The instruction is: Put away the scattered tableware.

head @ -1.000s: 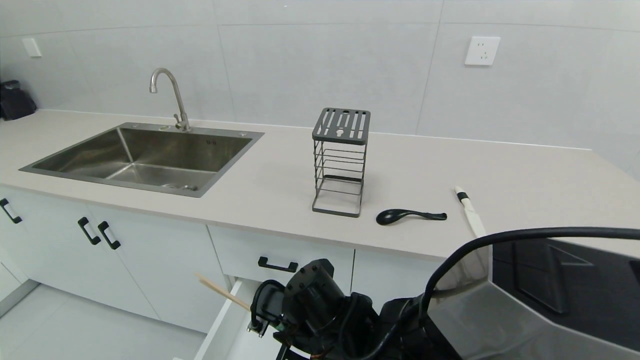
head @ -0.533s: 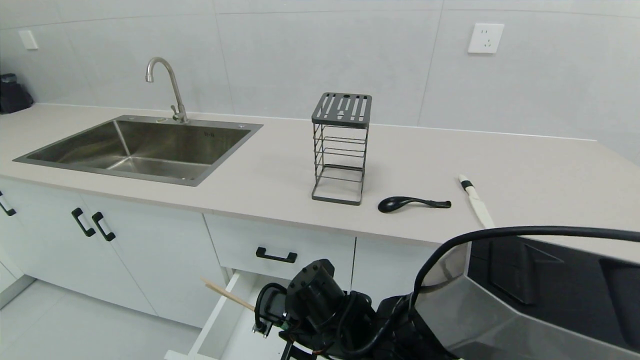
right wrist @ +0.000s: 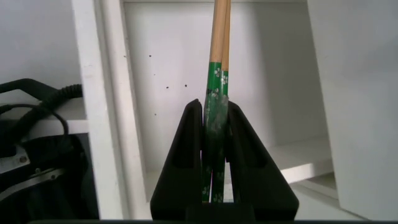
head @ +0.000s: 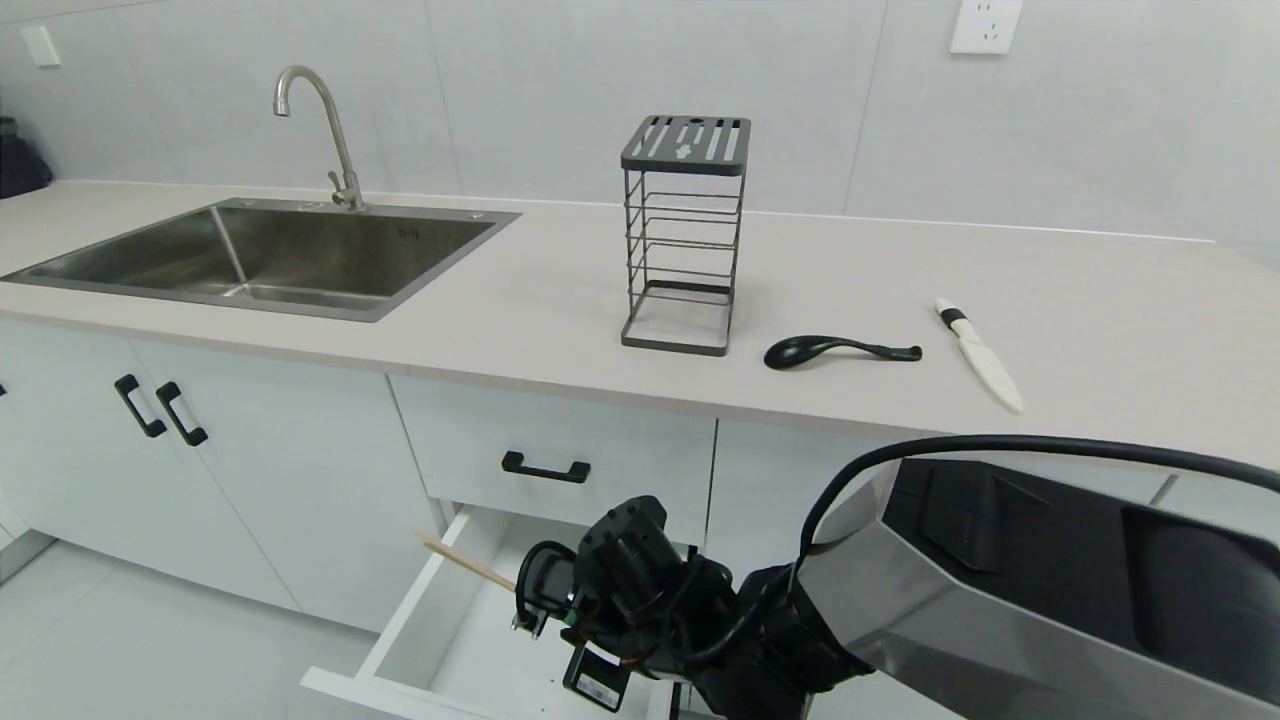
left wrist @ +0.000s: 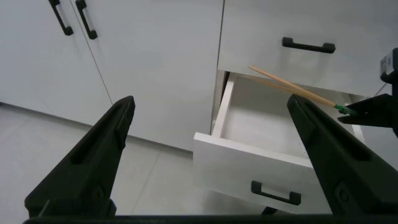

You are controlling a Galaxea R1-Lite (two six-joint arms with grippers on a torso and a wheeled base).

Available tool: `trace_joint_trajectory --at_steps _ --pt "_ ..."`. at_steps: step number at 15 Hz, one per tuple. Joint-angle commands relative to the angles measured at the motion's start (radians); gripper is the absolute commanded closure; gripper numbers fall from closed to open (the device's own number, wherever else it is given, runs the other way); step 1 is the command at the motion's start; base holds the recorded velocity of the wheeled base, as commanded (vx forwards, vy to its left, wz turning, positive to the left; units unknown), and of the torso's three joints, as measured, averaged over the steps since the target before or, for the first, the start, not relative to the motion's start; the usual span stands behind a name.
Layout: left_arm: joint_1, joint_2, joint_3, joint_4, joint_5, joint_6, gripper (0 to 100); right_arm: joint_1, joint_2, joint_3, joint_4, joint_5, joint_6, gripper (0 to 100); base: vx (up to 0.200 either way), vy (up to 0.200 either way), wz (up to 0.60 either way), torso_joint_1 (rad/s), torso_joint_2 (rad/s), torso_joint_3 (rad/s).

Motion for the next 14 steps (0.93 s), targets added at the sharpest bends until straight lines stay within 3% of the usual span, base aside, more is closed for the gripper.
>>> trace_joint_trajectory --at_steps 1,7,14 --pt "0.001 0.001 0.0 0.0 0.0 -0.001 0 -0.01 0.017 -0.011 0.0 0.002 0.0 100 0.0 0.0 0.0 -0.251 0.48 0.222" --pt "-0.001 0.001 0.0 0.0 0.0 -0.001 0 -0.065 0.012 -0.054 0.0 0.0 -0.042 100 0.0 0.0 0.0 -0.227 0.41 0.183" --pt "0.001 0.001 0.0 0.0 0.0 -0.001 0 -0.102 0.05 -0.058 -0.002 0.008 -0.034 100 0.0 0.0 0.0 -0.021 0.04 0.016"
